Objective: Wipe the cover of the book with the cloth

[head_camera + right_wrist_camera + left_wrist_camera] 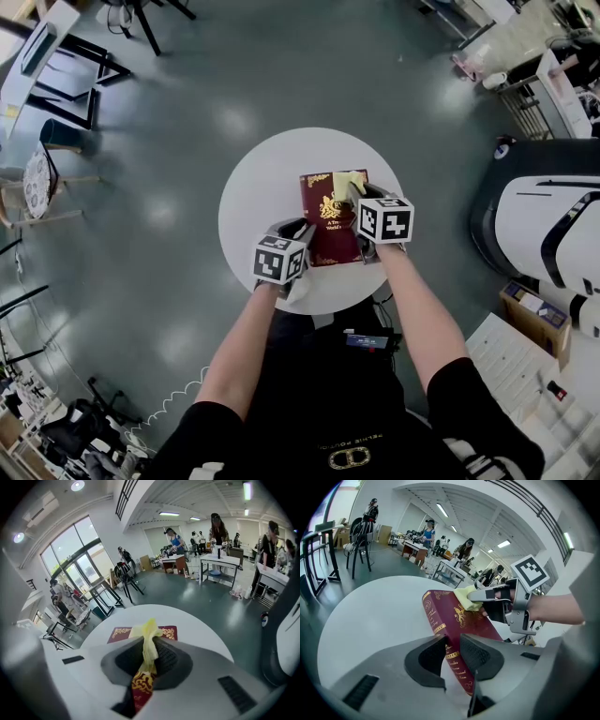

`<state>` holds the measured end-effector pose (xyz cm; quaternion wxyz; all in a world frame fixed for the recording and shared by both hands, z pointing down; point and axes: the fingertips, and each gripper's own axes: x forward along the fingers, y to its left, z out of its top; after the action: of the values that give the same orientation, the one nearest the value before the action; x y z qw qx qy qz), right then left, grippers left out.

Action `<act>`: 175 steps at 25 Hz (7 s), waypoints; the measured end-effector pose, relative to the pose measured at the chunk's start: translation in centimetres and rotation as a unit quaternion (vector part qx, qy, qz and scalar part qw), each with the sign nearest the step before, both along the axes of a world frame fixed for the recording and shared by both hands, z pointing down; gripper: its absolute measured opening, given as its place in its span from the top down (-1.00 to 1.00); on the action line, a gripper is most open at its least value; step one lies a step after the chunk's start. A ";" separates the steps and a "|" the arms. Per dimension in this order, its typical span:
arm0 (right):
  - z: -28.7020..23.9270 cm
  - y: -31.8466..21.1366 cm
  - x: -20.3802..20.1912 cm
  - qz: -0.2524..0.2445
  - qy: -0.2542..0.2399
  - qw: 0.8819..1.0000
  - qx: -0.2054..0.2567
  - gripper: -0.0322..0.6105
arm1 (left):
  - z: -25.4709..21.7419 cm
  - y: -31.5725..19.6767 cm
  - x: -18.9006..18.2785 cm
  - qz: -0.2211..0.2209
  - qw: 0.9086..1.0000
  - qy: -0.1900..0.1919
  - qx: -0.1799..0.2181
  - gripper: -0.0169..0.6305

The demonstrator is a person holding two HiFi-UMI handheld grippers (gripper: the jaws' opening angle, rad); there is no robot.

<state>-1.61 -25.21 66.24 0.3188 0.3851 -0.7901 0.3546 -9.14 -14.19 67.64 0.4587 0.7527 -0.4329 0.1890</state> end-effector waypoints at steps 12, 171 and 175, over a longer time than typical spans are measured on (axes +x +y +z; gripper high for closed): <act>0.0 -1.4 4.2 0.033 0.020 0.999 0.007 0.63 | 0.2 0.0 0.1 -0.003 1.000 0.000 -0.009 0.65; 0.4 7.2 2.0 -0.036 -0.004 0.999 -0.030 0.63 | 0.3 -0.1 -0.2 -0.010 0.998 0.001 -0.058 0.65; 0.4 6.7 3.8 -0.020 0.003 0.999 -0.028 0.63 | 0.4 -0.1 -0.3 -0.009 0.998 0.003 -0.059 0.65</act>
<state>2.20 -18.53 66.66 0.3387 0.3611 -0.7867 0.3687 -9.40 -14.28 68.00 0.5049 0.7212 -0.4262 0.2081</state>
